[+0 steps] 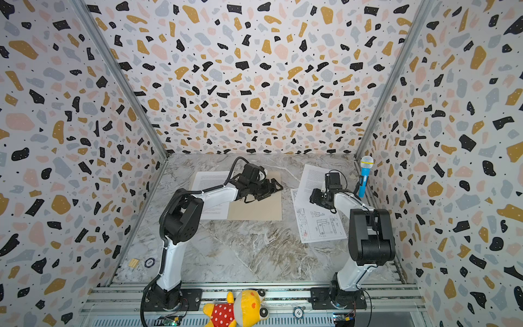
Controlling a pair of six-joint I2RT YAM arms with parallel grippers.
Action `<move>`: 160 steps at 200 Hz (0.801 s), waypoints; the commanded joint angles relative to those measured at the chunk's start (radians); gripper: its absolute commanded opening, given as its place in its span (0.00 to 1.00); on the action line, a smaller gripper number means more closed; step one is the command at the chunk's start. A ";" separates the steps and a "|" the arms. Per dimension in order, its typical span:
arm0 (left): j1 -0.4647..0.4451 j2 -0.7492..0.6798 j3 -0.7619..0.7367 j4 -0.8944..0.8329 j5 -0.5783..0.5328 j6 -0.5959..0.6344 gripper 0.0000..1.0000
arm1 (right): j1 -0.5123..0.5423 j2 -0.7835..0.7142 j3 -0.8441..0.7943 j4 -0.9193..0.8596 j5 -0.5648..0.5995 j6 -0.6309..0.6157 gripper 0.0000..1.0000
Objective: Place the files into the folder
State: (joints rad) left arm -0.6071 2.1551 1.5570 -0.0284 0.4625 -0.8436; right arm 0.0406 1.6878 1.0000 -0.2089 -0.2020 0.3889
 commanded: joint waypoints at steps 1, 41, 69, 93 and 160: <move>0.006 -0.015 -0.011 0.030 0.002 -0.005 0.89 | 0.003 0.032 0.000 -0.023 -0.021 -0.017 0.60; 0.012 -0.033 -0.055 0.029 0.011 0.005 0.89 | 0.004 0.067 -0.002 -0.035 -0.049 0.006 0.60; 0.023 -0.042 -0.076 0.040 0.019 0.006 0.89 | 0.008 0.080 -0.002 -0.046 -0.078 0.014 0.59; 0.039 -0.044 -0.081 0.045 0.026 0.005 0.89 | 0.032 0.084 -0.006 -0.053 -0.092 0.023 0.58; 0.042 -0.009 -0.039 0.065 0.059 -0.011 0.89 | 0.111 0.047 -0.014 -0.061 -0.075 0.081 0.58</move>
State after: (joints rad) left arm -0.5545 2.1548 1.4837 -0.0078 0.4820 -0.8490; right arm 0.1410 1.7622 0.9966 -0.2165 -0.2916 0.4366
